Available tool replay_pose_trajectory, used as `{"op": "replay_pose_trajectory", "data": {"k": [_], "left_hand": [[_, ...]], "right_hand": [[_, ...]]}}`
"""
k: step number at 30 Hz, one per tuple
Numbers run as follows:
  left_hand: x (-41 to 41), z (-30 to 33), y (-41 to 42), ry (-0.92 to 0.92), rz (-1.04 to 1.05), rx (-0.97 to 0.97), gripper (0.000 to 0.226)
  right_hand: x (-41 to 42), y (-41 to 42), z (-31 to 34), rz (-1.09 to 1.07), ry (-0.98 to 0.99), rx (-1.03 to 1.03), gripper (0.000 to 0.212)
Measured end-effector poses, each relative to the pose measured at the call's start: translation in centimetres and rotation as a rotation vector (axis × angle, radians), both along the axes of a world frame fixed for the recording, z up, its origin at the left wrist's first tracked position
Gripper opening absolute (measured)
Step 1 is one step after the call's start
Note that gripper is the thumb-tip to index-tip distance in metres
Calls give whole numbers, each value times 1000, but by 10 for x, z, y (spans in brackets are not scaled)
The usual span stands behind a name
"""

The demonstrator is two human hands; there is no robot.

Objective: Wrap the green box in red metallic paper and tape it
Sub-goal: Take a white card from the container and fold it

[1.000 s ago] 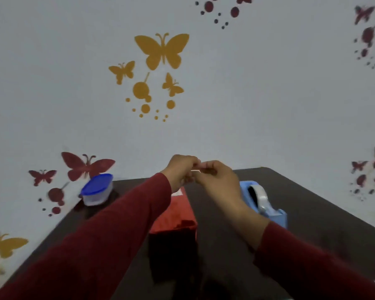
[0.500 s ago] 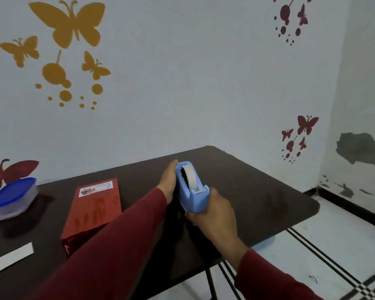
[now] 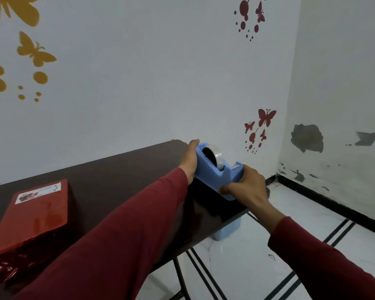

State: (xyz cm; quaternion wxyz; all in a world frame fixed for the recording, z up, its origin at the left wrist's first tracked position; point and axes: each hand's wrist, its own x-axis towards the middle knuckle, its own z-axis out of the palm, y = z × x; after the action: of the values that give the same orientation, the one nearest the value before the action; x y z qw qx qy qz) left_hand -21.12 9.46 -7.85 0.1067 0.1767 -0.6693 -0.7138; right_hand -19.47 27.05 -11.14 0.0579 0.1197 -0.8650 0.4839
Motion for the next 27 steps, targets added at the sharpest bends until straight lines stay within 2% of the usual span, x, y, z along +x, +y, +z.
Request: {"op": "replay_pose_trajectory", "data": {"k": [2, 3, 7, 9, 11, 13, 14, 18, 21, 24, 27], "left_hand": [[-29, -22, -1, -14, 12, -18, 78], [-43, -32, -4, -17, 14, -40, 78], [-16, -17, 20, 16, -21, -108, 43], [-9, -13, 22, 37, -27, -136, 39], [-9, -16, 20, 60, -2, -210, 44], [-12, -19, 13, 88, 83, -272, 48], [-6, -16, 11, 115, 128, -296, 43], [40, 10, 1, 238, 203, -379, 35], [82, 25, -23, 313, 254, -416, 25], [139, 42, -55, 332, 323, -470, 21], [204, 52, -102, 283, 476, -516, 19]], "right_hand": [[-8, 10, -8, -19, -18, 2, 89], [-13, 15, -12, -24, -26, 0, 89], [-24, 21, -20, -11, -34, 17, 85], [-24, 22, -19, 17, -48, 31, 91], [-20, 22, -12, 20, -3, 24, 93], [-11, 21, -2, 2, 120, -44, 86], [-5, 18, 2, 3, 193, -80, 80], [21, -3, 16, 85, 395, -148, 49], [45, -33, 22, 186, 450, -163, 42], [71, -75, 30, 320, 389, -255, 38], [107, -125, 39, 467, 265, -329, 36]]}}
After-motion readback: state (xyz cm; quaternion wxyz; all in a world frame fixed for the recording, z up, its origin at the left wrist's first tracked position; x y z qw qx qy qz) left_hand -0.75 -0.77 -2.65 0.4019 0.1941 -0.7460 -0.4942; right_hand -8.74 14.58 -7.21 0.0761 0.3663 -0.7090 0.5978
